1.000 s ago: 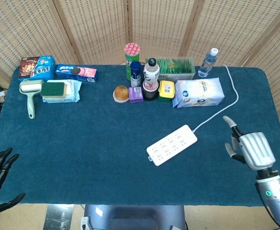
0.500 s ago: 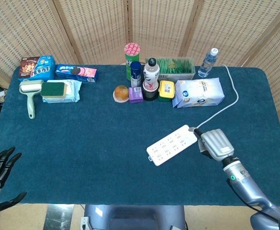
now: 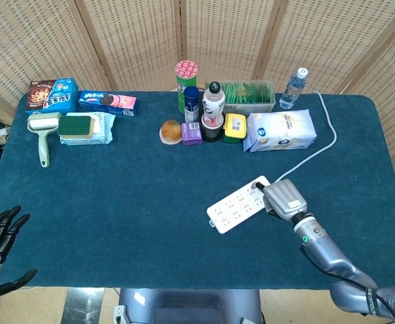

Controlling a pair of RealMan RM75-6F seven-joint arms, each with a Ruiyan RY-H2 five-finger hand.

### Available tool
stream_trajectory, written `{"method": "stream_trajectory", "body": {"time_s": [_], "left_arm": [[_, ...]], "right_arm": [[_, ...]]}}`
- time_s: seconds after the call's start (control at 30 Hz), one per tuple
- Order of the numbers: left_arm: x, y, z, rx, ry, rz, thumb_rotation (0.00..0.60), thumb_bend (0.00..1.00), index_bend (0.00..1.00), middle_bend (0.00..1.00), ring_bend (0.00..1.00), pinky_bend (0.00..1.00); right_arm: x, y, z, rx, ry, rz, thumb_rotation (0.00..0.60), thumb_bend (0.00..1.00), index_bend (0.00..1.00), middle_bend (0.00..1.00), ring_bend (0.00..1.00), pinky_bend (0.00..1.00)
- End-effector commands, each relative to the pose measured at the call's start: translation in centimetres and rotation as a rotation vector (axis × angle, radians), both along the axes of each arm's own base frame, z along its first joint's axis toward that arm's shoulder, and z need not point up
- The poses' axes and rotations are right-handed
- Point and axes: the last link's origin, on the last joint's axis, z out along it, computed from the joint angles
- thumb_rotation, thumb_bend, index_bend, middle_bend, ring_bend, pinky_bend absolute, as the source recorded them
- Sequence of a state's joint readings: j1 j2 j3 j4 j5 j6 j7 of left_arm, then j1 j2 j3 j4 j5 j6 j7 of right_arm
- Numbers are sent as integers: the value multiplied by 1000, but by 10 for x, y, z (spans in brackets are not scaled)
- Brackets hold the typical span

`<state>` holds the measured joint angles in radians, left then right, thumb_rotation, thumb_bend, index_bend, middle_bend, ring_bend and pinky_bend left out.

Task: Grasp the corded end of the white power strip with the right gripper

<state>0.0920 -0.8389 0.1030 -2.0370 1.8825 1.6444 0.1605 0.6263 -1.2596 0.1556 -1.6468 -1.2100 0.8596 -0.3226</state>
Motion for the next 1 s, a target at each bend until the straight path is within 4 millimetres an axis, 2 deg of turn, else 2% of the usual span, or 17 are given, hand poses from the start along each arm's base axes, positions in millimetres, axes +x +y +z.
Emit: {"method": "stream_trajectory", "body": {"time_s": [0.03, 0.37, 1.0], "left_arm": [[1, 1, 1, 5, 5, -5, 600, 85, 0, 0, 0, 6], [6, 3, -2, -1, 11, -6, 600, 85, 0, 0, 0, 6], [5, 6, -1, 0, 11, 3, 600, 85, 0, 0, 0, 6]], "right_arm": [[-4, -2, -5, 9, 18, -9, 600, 843, 274, 866, 1000, 1000], [-14, -8, -16, 23, 56, -34, 600, 842, 278, 866, 1000, 1000], [-23, -15, -23, 26, 101, -49, 600, 846, 290, 866, 1000, 1000]]}}
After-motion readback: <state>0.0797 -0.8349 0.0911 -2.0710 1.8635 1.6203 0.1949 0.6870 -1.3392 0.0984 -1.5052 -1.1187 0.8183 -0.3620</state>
